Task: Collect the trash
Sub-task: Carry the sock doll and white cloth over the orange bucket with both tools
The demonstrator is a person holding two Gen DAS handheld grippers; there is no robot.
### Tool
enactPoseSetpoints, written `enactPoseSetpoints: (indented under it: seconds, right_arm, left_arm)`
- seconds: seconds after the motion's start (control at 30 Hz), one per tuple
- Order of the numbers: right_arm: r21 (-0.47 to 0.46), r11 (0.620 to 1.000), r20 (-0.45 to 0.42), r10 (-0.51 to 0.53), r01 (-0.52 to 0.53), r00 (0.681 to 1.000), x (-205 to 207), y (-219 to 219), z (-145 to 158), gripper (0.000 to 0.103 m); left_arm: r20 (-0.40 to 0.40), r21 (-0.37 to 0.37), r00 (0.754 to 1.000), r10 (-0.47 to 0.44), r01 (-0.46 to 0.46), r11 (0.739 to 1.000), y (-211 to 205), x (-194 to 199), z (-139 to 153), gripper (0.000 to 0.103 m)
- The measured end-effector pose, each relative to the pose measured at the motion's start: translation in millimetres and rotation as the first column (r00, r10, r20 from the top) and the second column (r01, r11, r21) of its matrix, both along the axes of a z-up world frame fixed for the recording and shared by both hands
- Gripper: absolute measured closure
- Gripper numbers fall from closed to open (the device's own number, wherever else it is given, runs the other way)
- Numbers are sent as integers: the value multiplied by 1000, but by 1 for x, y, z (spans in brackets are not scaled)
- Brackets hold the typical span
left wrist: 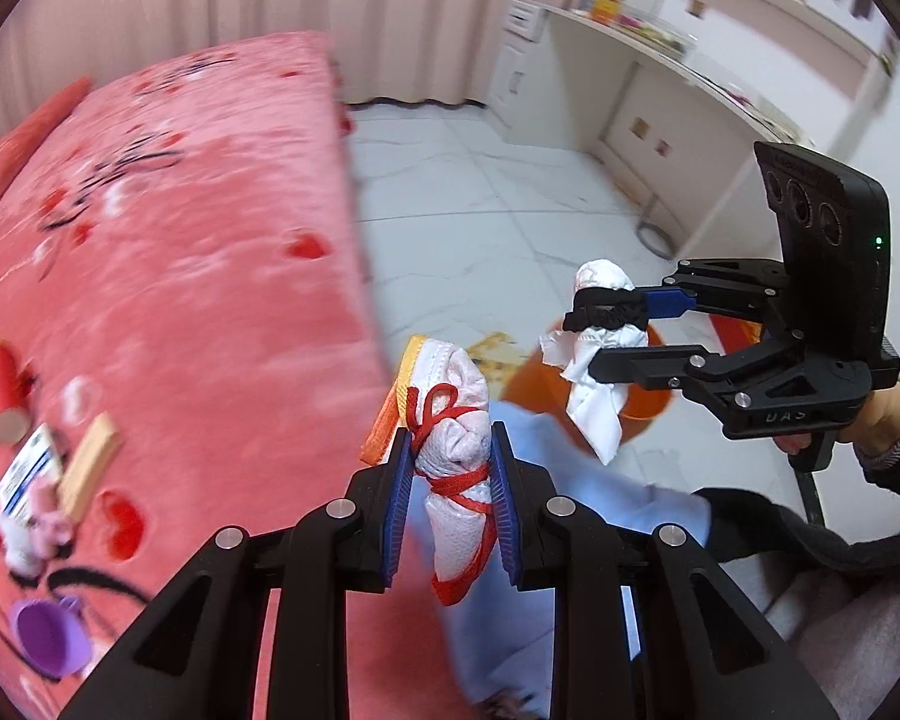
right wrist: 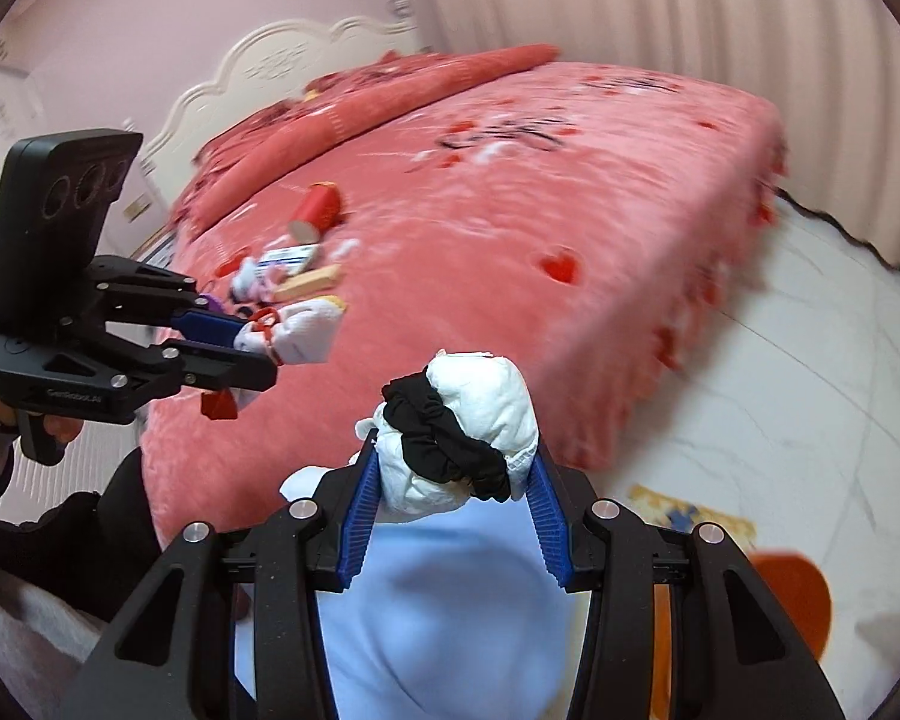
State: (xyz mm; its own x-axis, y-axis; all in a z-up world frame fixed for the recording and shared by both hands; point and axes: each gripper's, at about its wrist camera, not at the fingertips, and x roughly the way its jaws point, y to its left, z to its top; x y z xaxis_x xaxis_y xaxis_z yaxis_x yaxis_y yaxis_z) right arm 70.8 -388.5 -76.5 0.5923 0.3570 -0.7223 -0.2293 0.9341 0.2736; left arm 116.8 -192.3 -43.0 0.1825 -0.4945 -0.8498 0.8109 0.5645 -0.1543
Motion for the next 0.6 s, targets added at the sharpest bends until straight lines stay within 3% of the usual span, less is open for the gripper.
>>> enactPoseSetpoints:
  seconds: [0.27, 0.6]
  right_arm:
    - [-13, 977, -32, -212, 212, 977, -67, -98, -19, 57]
    - [-35, 909, -69, -417, 416, 906, -130, -200, -53, 57]
  left_arm:
    - [-35, 5, 979, -199, 199, 980, -104, -33, -21, 76]
    - [-124, 26, 910, -396, 402, 915, -224, -66, -67, 76]
